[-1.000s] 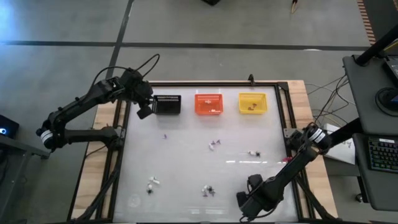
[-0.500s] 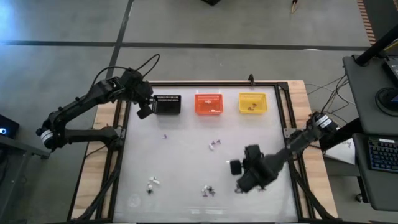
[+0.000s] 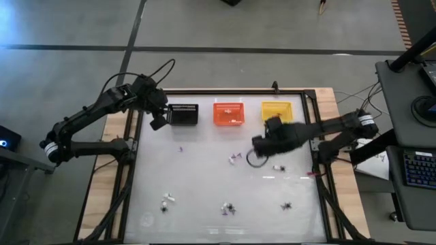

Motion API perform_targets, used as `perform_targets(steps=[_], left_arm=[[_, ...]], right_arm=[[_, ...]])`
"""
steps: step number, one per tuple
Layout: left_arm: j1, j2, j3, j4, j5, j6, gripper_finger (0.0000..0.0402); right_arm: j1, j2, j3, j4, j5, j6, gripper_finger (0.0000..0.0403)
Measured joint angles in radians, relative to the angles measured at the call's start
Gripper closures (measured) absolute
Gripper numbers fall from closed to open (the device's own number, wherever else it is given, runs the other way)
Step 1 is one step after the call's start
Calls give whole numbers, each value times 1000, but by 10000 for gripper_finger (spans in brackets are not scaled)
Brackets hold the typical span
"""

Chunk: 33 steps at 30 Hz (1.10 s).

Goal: Sort Halloween decoration
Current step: Put the witch hat toy into the yellow bin

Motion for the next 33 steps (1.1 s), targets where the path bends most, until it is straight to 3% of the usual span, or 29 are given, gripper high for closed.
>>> perform_targets(steps=[13,20,29,33], left_arm=[[0,0,0,-1,0,-11,311],[0,0,0,-2,0,-47,311],[0,0,0,-2,0,-110,311],[0,0,0,-2,0,-134,311]], right_arm=[[-445,-24,-87,97,-13,-522,394],[-649,-24,-174,308,-151,-792,394],[-822,-24,-300,495,-331,-954,394],[-850,-24,-343,552,-349,-999,394]])
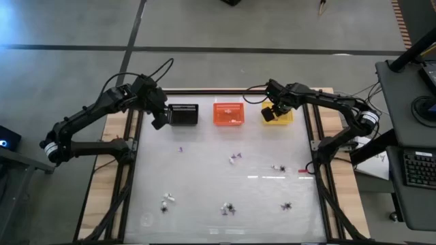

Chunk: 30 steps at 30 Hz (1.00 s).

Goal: Sort Halloween decoration
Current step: Put the witch hat toy into the yellow bin, then put the skeleton toy into the orange bin

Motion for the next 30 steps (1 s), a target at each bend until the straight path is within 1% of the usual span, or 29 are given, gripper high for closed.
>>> perform_targets(steps=[9,12,20,24,27,30], left_arm=[[0,0,0,0,0,-43,311],[0,0,0,0,0,-59,311],[0,0,0,-4,0,-86,311],[0,0,0,-28,2,-94,311],[0,0,0,-60,27,-103,311],[0,0,0,-76,28,-105,311]], right_arm=[[-13,0,-26,78,8,-50,390],[-13,0,-26,91,8,-55,375],[-13,0,-26,92,8,-55,312],[-12,0,-16,88,6,-49,293],[0,0,18,75,-30,-47,286],[28,0,63,72,-82,-37,283]])
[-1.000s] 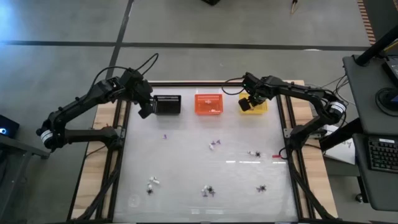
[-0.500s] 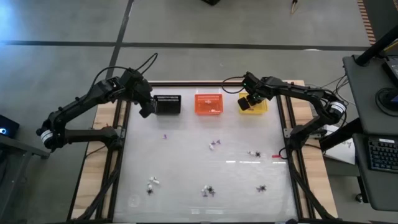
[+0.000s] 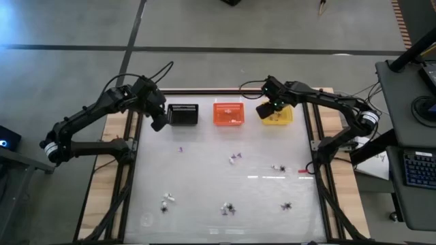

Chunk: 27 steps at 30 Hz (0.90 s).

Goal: Sort Halloween decoration
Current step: Put the skeleton toy into the orange bin

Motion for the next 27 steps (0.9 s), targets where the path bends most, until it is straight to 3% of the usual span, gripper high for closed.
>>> perform_targets(steps=[9,20,27], left_arm=[[0,0,0,1,22,4,311],[-54,-1,-2,-26,313,24,311],[-146,-1,-2,-48,308,23,311]], right_arm=[[162,0,93,-70,-24,95,282],[390,1,79,-113,-23,400,282],[536,20,79,-1,-22,614,282]])
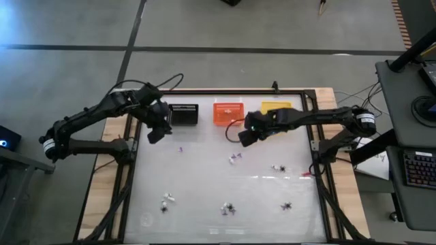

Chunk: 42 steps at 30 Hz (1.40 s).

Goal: Sort Halloween decoration
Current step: Put the skeleton toy into the orange bin

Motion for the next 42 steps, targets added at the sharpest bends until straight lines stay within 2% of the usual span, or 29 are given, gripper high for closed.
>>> perform_targets(steps=[9,13,24,29,31,42], left_arm=[[-34,-1,0,0,-4,0,311],[-34,-5,0,-1,-4,0,311],[-33,-14,0,-5,-4,7,311],[-33,-17,0,-21,-4,16,311],[-33,-19,0,-26,-4,26,311],[-33,-21,0,-26,-4,60,311]], right_arm=[[140,141,0,195,0,140,282],[169,218,36,217,0,156,282],[194,437,200,197,-45,131,282],[194,502,272,58,-43,129,282],[194,523,289,20,-46,128,282],[185,554,304,60,-45,103,283]])
